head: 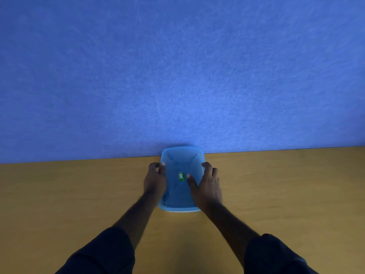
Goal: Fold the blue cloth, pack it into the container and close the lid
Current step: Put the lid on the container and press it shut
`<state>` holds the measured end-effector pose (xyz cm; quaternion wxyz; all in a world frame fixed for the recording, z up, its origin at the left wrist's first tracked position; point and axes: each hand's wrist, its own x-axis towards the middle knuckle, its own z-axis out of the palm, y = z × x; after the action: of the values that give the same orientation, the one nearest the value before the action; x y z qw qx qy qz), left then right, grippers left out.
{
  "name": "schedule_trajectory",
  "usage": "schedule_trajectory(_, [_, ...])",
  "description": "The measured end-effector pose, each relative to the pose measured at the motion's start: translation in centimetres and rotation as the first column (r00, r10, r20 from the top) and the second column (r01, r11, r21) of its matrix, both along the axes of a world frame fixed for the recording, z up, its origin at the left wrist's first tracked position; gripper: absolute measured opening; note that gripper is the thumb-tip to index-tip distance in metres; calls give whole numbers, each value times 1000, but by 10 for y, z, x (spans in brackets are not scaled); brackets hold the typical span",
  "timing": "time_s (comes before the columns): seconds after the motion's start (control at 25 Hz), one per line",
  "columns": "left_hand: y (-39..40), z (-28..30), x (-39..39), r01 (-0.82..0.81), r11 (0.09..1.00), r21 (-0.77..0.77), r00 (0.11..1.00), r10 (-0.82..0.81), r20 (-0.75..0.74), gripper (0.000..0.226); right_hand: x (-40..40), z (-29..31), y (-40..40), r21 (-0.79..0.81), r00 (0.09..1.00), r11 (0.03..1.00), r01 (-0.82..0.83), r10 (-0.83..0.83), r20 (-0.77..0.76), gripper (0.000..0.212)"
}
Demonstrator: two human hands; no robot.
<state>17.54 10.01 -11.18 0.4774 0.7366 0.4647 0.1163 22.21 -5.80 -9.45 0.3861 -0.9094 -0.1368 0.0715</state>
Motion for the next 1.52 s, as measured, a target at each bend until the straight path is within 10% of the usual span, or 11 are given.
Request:
schedule_trajectory(0.28, [-4, 7, 0, 72, 979, 191, 992, -51, -115, 39, 30, -1, 19, -205, 993, 972, -117, 121, 6, 80])
schedule_trajectory(0.44, [-9, 14, 0, 365, 797, 482, 929, -281, -240, 61, 43, -3, 22, -253, 989, 957, -142, 147, 2, 93])
schedule_trajectory(0.96, [-4, 10, 2, 525, 688, 501, 851, -409, -330, 65, 44, -8, 20, -222, 993, 972, -81, 98, 68, 93])
schedule_trajectory(1.52, [-2, 4, 3, 527, 689, 497, 850, -420, -319, 64, 97, -24, 44, 184, 922, 961, 205, -126, -366, 51])
